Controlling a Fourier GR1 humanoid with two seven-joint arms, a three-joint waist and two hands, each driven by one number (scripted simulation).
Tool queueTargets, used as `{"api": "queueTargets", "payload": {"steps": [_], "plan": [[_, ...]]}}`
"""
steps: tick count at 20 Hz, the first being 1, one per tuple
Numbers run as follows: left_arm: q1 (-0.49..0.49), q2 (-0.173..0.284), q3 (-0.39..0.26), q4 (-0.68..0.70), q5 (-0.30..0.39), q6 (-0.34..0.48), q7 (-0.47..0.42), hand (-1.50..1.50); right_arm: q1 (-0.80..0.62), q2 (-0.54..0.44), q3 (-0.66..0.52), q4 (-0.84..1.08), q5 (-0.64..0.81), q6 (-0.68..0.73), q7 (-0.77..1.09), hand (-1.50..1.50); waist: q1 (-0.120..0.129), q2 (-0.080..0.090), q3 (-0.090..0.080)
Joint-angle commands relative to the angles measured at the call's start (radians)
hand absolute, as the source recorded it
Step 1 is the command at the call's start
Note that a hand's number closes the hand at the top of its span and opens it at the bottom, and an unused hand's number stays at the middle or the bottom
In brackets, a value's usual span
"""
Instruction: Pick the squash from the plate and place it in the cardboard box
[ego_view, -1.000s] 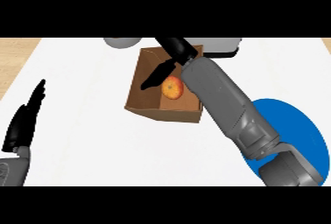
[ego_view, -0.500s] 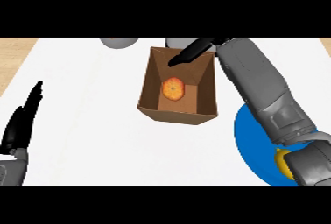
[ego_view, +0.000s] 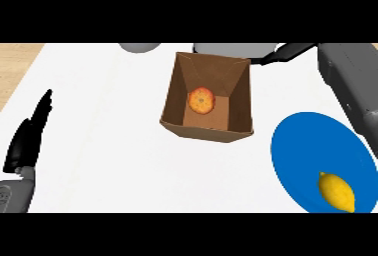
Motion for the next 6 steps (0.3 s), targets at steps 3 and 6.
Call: {"api": "queueTargets", "payload": {"steps": [3, 6], "plan": [[0.004, -0.017, -0.010, -0.012, -0.012, 0.012, -0.010, 0.00, 0.045, -0.156, 0.016, 0.036, 0.038, 0.147, -0.103, -1.50, 0.014, 0.006, 0.001], [-0.046, -0.011, -0.003, 0.014, -0.016, 0.012, 0.003, 0.00, 0.040, -0.182, 0.047, 0.039, 0.076, 0.186, -0.115, -1.50, 0.012, 0.011, 0.001]]}}
